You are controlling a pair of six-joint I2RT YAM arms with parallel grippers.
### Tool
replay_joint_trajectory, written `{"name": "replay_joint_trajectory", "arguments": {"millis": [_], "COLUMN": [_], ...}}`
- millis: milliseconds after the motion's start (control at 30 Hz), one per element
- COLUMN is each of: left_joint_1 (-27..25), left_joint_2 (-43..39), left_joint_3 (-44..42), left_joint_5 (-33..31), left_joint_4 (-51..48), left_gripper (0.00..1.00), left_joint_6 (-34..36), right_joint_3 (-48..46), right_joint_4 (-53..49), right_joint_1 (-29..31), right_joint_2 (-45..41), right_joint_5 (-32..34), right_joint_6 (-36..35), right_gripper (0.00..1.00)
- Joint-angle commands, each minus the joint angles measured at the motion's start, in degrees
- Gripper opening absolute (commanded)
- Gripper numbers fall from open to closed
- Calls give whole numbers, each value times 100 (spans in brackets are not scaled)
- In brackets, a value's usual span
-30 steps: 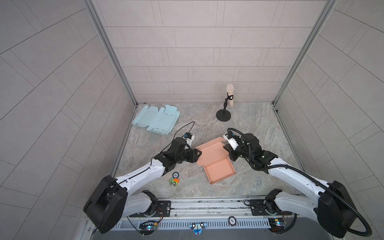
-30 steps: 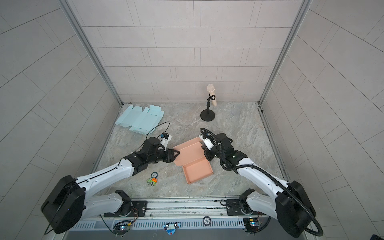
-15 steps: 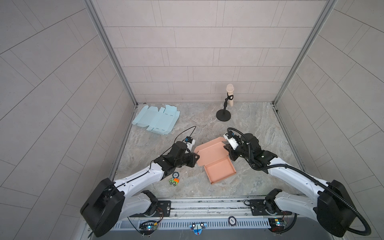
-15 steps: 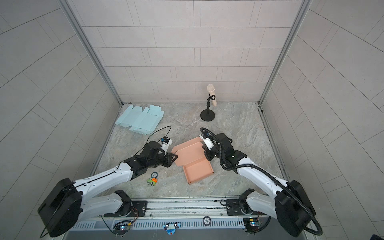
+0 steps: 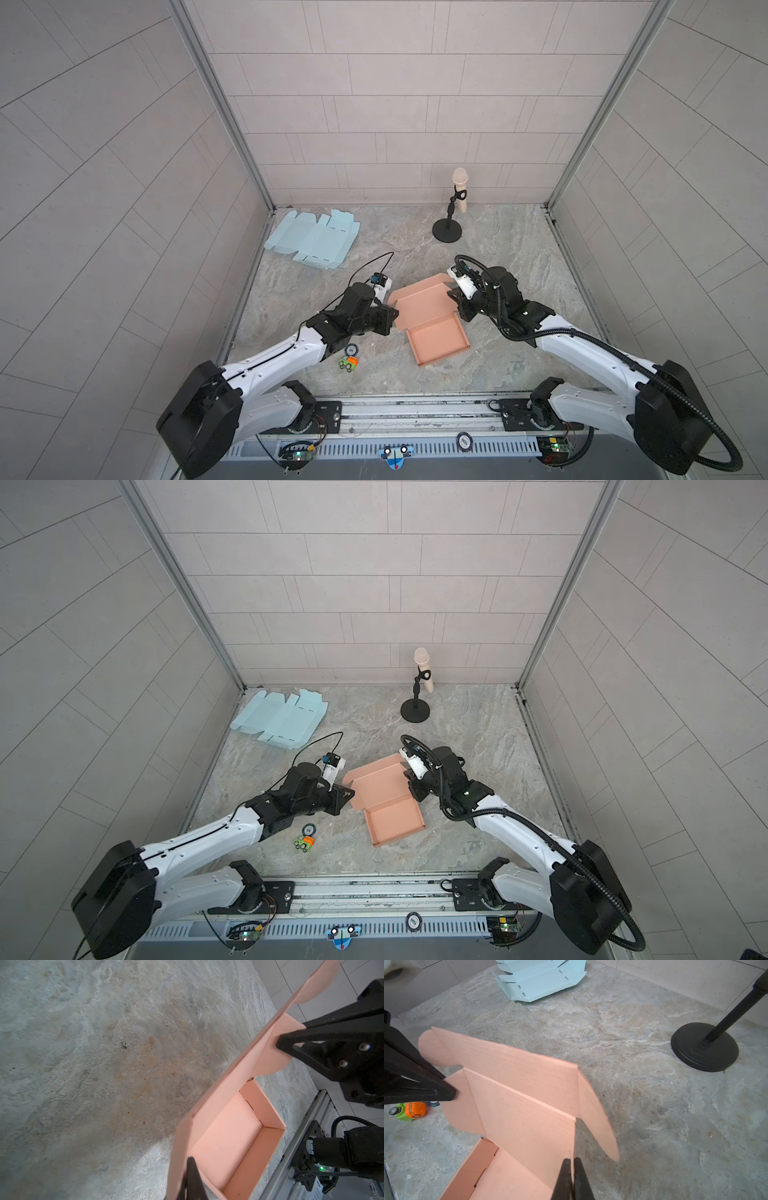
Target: Fold the paper box
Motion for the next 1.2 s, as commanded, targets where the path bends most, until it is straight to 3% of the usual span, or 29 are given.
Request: {"name": "replay_joint_trajectory", "arguments": {"millis": [0, 267, 567, 1167], "left_joint_1": [-53, -53, -55, -333], "left_joint_2": [-71, 314, 553, 1757], "left_joint_3": [434, 931, 1086, 1156], "left_joint_5": [-352, -941, -1210, -1976], "left_joint_4": [-304, -283, 59, 2352], "left_gripper": [4, 4, 3, 2], "left_joint_6": [165, 286, 445, 798], "right_joint_3": [-3, 372, 668, 935], "right_joint_4": [153, 240, 385, 871], "right_joint_1": [120, 544, 738, 810], "right_joint_2": [-218, 295, 814, 1459], "right_joint_5": [72, 918, 1681, 2417], "right_joint_6": [90, 487, 894, 1326], "right_gripper": [6, 18, 21, 23]}}
